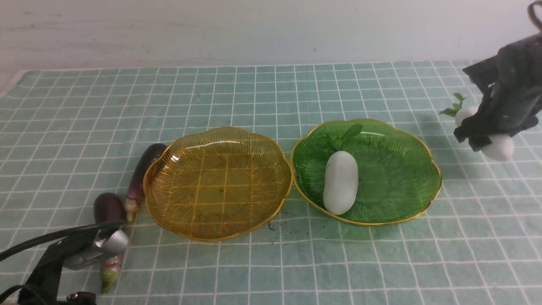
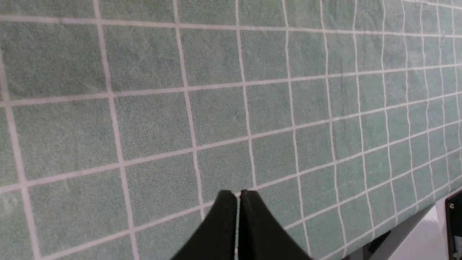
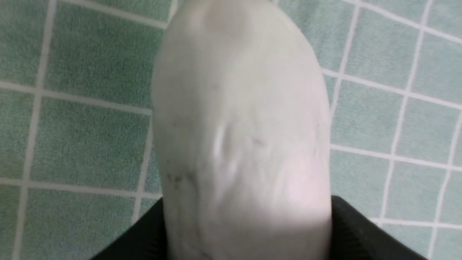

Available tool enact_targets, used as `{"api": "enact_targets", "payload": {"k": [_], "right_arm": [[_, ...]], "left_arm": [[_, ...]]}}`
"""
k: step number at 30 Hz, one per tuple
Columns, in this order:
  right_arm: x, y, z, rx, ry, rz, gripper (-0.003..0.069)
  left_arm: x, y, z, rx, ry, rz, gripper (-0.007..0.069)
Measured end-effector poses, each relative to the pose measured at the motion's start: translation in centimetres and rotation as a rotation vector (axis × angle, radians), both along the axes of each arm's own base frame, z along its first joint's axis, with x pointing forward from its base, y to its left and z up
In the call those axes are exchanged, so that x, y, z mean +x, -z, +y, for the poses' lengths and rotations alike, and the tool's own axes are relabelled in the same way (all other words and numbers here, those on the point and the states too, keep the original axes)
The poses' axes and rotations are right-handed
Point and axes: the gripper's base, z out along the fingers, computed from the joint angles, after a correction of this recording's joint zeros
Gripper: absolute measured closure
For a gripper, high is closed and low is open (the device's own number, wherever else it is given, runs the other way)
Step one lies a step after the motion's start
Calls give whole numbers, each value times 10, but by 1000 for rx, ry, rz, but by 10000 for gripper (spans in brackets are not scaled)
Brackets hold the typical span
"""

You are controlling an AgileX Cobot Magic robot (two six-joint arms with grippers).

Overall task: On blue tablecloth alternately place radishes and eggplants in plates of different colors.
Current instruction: 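Place the white radish on the plate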

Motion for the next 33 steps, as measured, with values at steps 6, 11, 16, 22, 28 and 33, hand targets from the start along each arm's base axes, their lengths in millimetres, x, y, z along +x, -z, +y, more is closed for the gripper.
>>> {"api": "enact_targets", "payload": {"k": [6, 11, 16, 22, 28, 33], "right_arm": [[-4, -47, 13, 211, 129, 11, 206], [-10, -47, 62, 522, 115, 81, 206], [-23, -29, 108, 475, -13, 169, 206], [-39, -12, 146, 356, -132, 236, 188], [-44, -10, 164, 318, -113, 233, 27], [-50, -30, 166, 355, -89, 192, -12]], "left_arm": [[0, 0, 0, 2, -3, -2, 631], [2, 0, 1, 11, -20, -17, 631], [3, 0, 2, 12, -27, -18, 631], [3, 0, 2, 10, -31, -15, 631], [3, 0, 2, 10, -34, -14, 631], [3, 0, 2, 8, -37, -12, 620]]}}
